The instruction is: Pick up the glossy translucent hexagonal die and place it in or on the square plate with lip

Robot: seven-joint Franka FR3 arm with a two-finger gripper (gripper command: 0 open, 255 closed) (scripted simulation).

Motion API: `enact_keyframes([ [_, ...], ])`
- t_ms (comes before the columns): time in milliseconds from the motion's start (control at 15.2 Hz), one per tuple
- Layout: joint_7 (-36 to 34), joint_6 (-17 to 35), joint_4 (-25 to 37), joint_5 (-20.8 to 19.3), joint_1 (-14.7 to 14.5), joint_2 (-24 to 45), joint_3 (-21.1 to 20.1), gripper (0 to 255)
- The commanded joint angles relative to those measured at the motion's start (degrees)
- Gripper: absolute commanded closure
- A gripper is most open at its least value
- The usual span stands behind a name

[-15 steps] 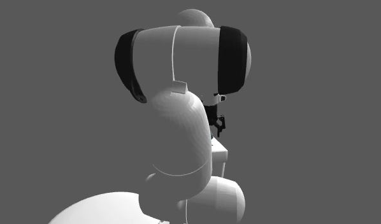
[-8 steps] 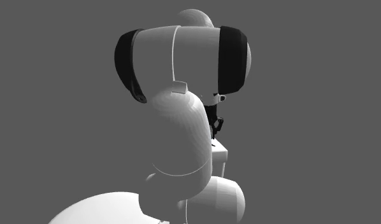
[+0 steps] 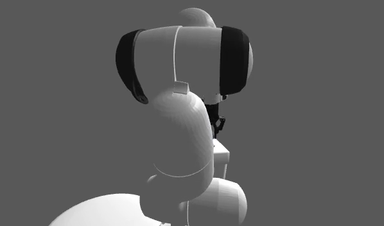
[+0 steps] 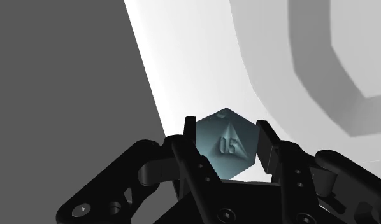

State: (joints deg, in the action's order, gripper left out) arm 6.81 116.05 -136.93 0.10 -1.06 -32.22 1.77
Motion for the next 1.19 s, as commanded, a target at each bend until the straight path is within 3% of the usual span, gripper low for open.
enact_keyframes([
  [0, 0.10, -1.50, 1.13, -0.04, 0.05, -0.27, 0.09, 255],
  [858, -0.02, -11.34, 11.78, 0.00, 0.00, 0.54, 0.00, 255],
  [1122, -3.97, -13.06, 6.85, 1.13, -1.18, -6.14, -3.32, 255],
])
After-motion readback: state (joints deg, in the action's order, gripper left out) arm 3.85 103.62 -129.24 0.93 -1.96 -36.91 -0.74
